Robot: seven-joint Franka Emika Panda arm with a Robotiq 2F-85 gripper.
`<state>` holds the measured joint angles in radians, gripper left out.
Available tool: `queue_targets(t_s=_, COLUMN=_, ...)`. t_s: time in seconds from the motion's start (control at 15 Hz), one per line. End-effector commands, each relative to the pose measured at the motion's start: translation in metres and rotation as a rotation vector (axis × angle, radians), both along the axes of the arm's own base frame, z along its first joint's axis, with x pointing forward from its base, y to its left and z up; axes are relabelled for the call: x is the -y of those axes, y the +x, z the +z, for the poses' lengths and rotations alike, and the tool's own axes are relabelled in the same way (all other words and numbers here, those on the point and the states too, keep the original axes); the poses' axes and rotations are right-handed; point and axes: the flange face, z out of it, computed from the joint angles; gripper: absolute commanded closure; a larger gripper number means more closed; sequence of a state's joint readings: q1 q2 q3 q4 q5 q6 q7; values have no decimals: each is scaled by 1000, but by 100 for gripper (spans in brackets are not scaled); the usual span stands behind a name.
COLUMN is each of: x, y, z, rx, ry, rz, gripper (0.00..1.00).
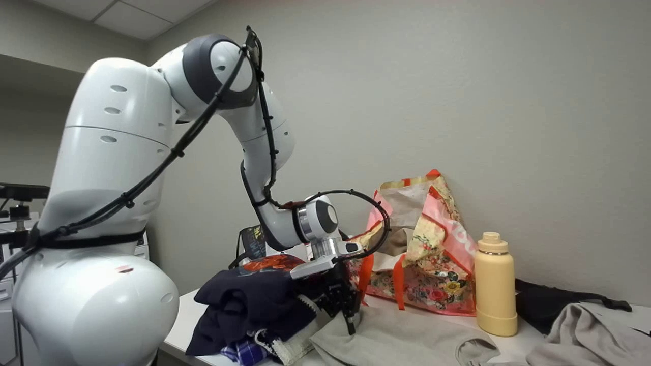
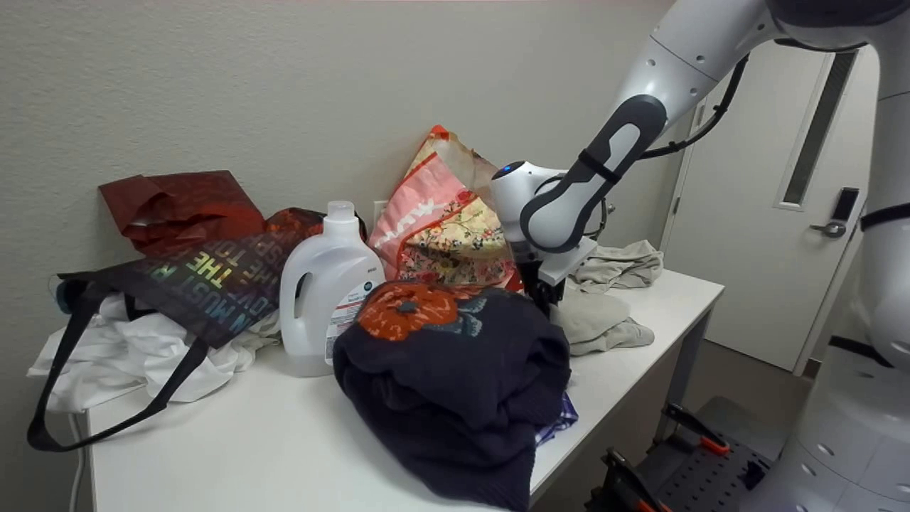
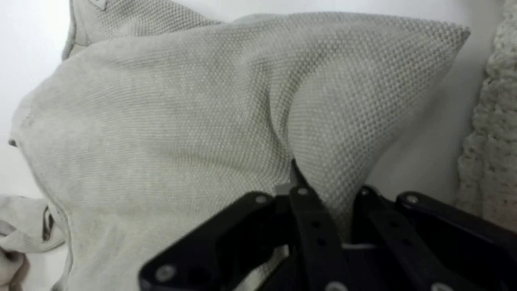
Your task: Fold the beige shirt
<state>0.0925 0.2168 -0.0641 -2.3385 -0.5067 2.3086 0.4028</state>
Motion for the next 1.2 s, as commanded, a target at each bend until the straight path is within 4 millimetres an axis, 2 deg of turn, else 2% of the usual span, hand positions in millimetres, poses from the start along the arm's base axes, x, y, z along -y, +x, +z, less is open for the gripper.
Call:
queue_targets(t_s=0.0, x=8, y=-14, z=40, rx=44, ry=84, rz=17, gripper=93)
queue_targets(t_s=0.4, x=45, y=-35, z=70, rx=69, ry=276, rz=-30, gripper=93)
queue_targets(t_s=0.8, x=104, y=-70, z=60, rx=106, ry=519, rz=-175, gripper=94)
queue_targets(t_s=1.13, x=146, y=-86, z=53, rx=176, ry=655, rz=-302, gripper=94)
